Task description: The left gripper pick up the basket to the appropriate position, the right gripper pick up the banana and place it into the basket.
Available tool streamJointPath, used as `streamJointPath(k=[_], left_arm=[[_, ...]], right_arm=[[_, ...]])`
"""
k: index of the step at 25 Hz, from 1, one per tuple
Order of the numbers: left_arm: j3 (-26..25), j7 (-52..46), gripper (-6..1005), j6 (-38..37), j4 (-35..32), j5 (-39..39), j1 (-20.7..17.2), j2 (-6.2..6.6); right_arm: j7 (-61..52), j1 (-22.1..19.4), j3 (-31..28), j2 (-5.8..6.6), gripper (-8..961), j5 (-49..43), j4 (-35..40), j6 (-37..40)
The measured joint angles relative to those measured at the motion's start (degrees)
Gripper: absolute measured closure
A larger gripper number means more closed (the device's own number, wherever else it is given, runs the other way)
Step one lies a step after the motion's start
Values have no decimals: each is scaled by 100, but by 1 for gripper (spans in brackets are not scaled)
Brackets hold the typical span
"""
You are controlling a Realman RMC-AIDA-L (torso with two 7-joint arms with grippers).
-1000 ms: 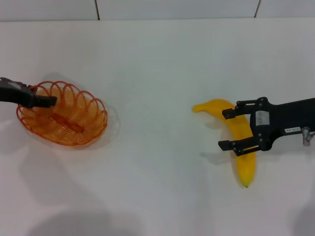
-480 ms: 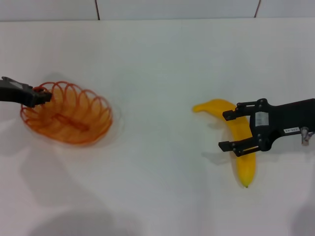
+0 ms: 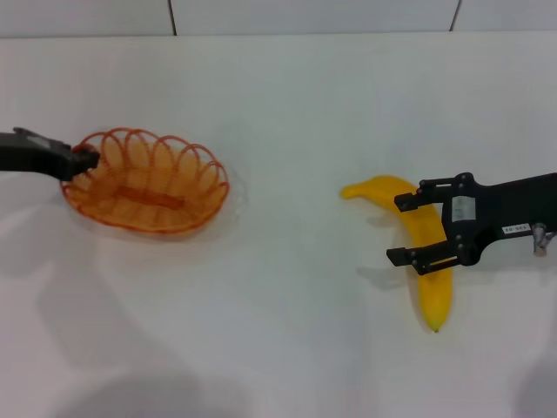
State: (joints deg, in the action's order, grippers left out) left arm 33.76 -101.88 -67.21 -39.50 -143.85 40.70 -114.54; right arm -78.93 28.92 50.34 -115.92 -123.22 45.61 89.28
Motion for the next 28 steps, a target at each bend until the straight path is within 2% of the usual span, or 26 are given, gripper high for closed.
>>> streamJointPath(k=[3,5,13,18,28], left_arm=[[-3,86,894,-144,-239,214,-49,-128],[-4,118,898,-194,-317,327,-65,-168],[-1,191,913,-260,-227,957,-129,-178],[-39,479,920,-225,116,1419,-151,-177],[-77,565,921,-121,533,1494,-119,-177]], right_arm=[[0,-1,-8,0,89,0,0,-6],[1,-3,-10,0,89,0,-1,-7],[3,1,-13,0,89,10,-9,-8],[5,9,-16,0,89,22,-9,-8],[1,35,11,0,90,10,-9,-8]])
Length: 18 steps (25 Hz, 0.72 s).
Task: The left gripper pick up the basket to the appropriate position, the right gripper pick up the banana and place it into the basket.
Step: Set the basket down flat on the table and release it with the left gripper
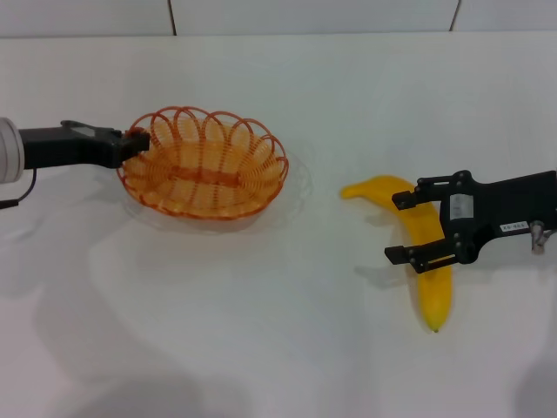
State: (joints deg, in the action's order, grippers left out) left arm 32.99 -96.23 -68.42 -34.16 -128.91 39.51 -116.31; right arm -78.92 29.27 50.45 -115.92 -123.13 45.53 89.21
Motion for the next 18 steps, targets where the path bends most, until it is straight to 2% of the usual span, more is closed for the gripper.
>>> streamJointPath(k=[18], left_arm=[[6,7,923,82,266,77,21,-8]], right_arm=[[0,9,-7,0,90,-1,0,0]])
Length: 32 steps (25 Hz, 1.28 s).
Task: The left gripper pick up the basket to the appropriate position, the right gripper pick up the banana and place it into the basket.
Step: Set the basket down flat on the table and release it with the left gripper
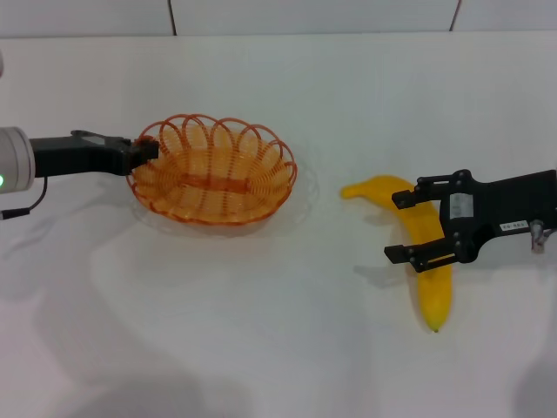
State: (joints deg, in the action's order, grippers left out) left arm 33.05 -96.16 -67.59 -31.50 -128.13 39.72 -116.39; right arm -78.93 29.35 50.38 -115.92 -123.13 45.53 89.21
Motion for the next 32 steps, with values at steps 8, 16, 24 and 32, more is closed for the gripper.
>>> streamJointPath(k=[8,16,24,32], left_arm=[[42,17,918,63,30,-12,18,3],[40,142,913,64,165,-10,36,7],[44,168,856,122,188,-37,73,12],[44,189,622,117,191,-44,90,11]], right_arm=[[0,0,-9,0,90,0,0,0],[0,3,5,0,90,0,-21,0],[0,26,-19,0,90,0,-79,0],[0,27,-4,0,91,0,-80,0]])
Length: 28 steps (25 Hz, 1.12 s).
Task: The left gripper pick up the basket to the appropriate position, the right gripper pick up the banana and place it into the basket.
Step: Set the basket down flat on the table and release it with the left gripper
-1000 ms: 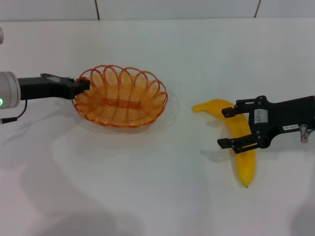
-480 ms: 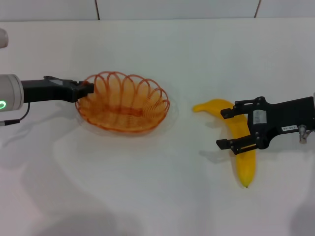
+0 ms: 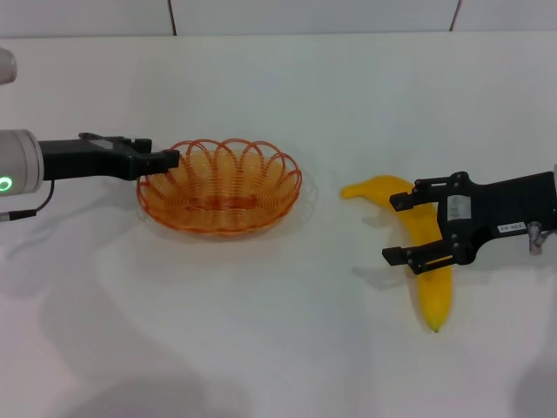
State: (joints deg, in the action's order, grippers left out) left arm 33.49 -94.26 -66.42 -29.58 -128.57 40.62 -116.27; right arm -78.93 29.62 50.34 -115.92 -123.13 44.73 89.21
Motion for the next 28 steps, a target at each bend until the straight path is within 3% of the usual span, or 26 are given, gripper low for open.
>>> streamJointPath(k=[14,20,28], left_arm=[[-3,750,71,-48,-35,285,-94,-51],[0,1245,81,-231,-159,714,-302,-67],[15,2097,81,-1220,-342,1869,-523,-87]], right_arm=[[0,-14,-20,0,91,0,-20,-1],[-37,-16,-25,6,91,0,-78,-105],[-102,-2,-17,16,91,0,-79,-114]])
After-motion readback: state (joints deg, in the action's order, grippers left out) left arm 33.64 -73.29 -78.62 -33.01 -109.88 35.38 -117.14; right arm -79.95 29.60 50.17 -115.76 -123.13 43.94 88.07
